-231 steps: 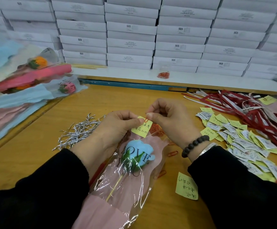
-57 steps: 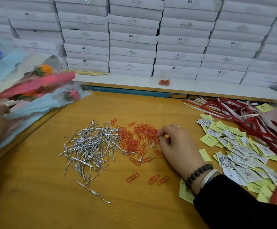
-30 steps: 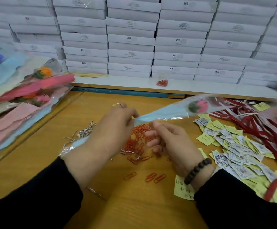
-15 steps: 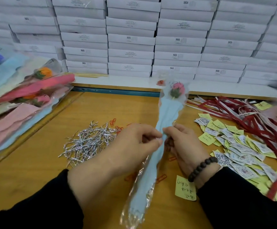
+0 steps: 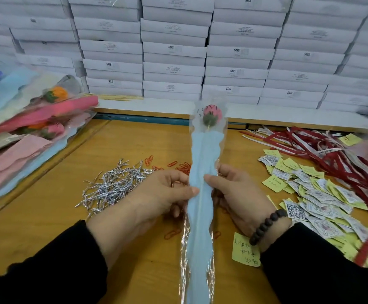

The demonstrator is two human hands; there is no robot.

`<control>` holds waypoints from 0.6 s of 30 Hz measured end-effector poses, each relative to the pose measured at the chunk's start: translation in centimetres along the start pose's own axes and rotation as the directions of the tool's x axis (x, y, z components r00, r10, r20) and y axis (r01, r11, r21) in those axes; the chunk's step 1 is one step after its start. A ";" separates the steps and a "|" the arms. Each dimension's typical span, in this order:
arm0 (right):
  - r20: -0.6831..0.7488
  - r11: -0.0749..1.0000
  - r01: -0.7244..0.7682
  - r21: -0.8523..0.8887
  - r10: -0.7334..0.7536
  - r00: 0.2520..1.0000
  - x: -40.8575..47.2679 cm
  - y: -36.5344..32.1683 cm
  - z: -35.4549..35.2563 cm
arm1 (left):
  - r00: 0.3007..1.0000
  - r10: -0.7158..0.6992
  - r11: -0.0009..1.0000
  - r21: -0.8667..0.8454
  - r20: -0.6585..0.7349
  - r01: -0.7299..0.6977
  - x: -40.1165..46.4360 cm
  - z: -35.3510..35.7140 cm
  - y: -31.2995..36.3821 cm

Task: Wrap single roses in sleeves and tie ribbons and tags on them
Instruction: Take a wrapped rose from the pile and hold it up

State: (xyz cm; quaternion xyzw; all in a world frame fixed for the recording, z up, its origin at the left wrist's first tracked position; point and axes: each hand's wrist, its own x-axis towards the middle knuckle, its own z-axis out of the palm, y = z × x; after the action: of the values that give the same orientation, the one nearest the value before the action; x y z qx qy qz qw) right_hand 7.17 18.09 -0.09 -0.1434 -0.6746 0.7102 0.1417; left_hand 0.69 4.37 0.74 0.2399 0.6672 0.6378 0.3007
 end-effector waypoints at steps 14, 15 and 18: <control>0.080 0.990 -0.081 0.120 0.071 0.994 -1.1 -1.5 -0.2 | 0.995 0.059 0.995 -0.074 -0.078 -0.065 0.2 0.2 0.0; 0.075 0.988 -0.072 0.136 0.062 0.995 -1.1 -1.6 -0.2 | 0.995 0.053 0.993 -0.105 -0.086 -0.062 0.2 0.1 0.0; 0.061 0.989 -0.045 0.141 0.037 0.997 -1.1 -1.7 -0.2 | 0.995 0.041 0.985 -0.164 -0.089 -0.055 0.2 0.0 0.0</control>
State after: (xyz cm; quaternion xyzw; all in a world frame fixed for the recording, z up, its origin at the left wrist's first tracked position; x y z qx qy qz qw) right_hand 8.31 17.93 1.57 -0.1260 -0.6230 0.7630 0.1174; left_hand 0.56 4.50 0.75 0.2026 0.6178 0.7081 0.2755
